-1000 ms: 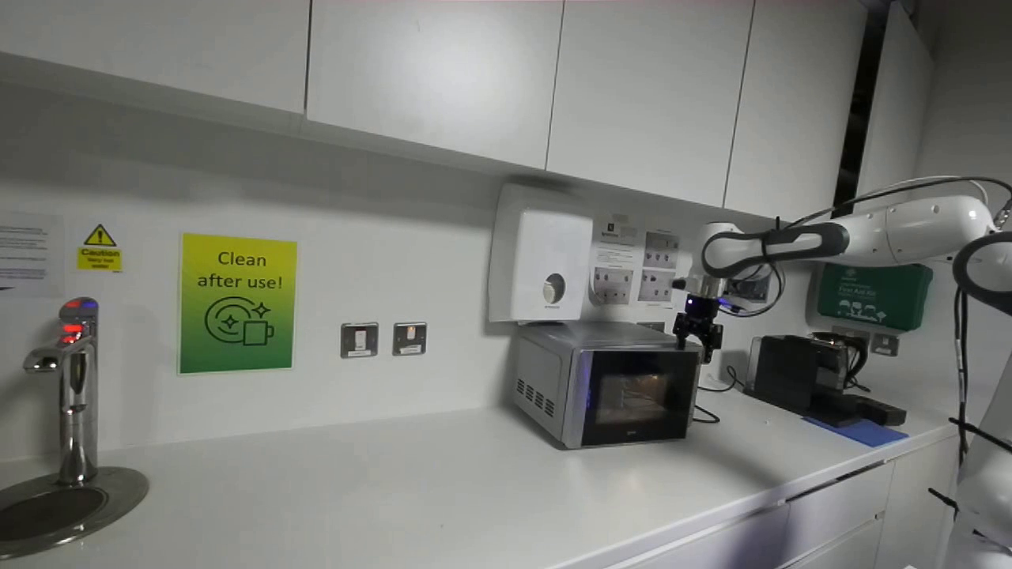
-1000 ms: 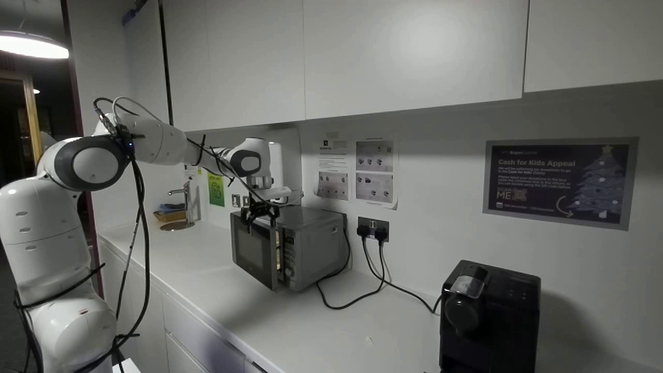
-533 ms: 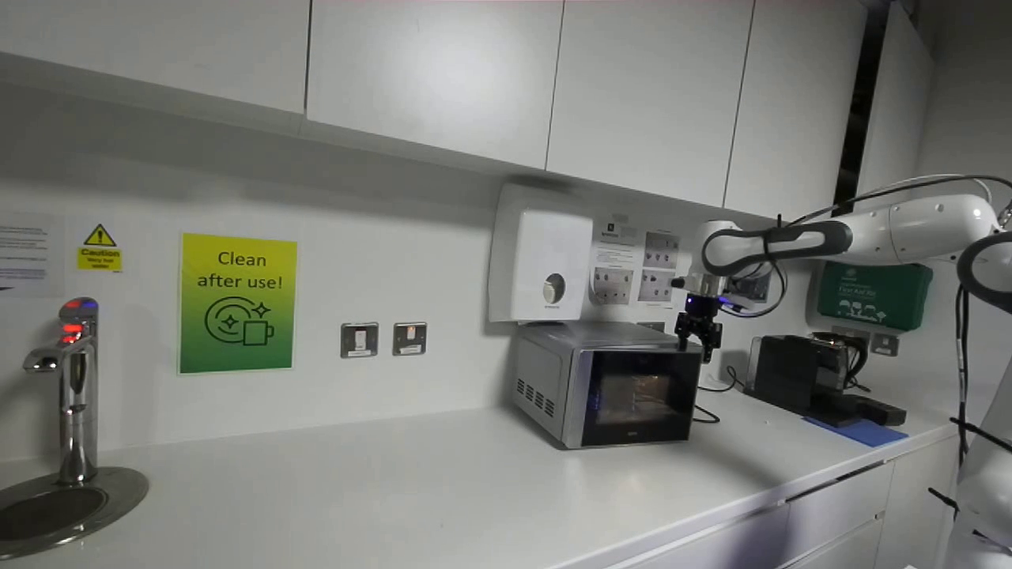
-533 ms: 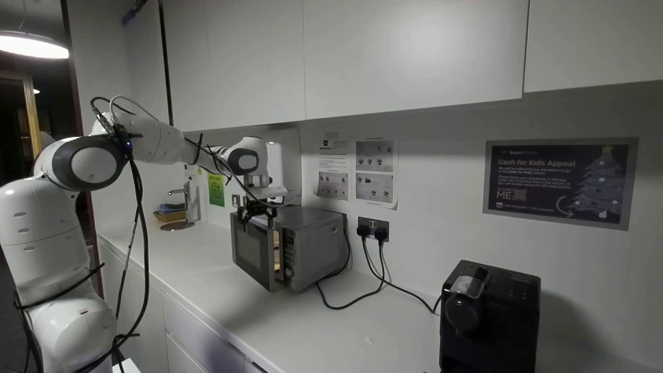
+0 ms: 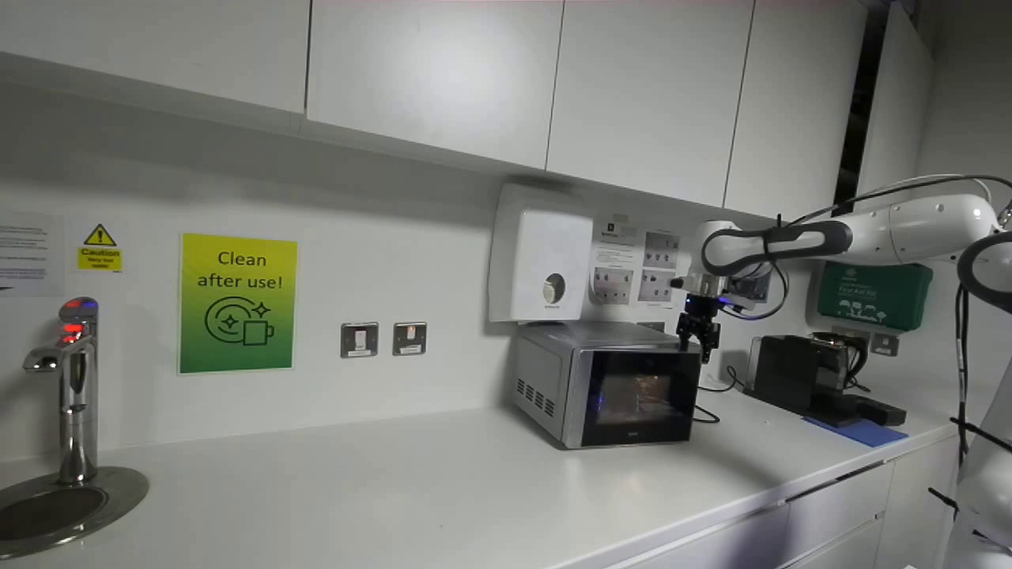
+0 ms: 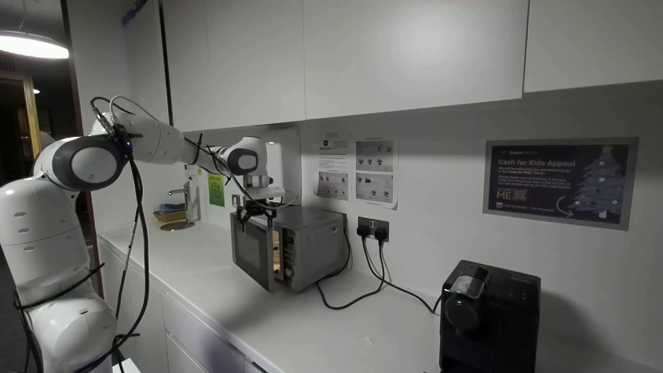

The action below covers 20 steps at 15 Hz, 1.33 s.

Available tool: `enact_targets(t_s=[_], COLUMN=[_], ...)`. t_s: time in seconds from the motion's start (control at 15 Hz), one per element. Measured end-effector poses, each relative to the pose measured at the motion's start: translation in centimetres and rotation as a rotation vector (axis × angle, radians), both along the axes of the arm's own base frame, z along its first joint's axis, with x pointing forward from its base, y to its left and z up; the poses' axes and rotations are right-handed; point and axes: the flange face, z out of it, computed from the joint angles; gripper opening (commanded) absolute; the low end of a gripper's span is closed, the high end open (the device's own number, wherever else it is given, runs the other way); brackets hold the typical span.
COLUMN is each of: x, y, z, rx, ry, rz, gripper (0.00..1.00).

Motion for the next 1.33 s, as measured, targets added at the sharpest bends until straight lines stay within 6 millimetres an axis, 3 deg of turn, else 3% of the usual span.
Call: enact_targets(t_s=[1.33], x=[-0.91], y=[1.01], z=[0.23], rx=[-0.003], ry=[0.042], rz=[-0.198], gripper=[1.00])
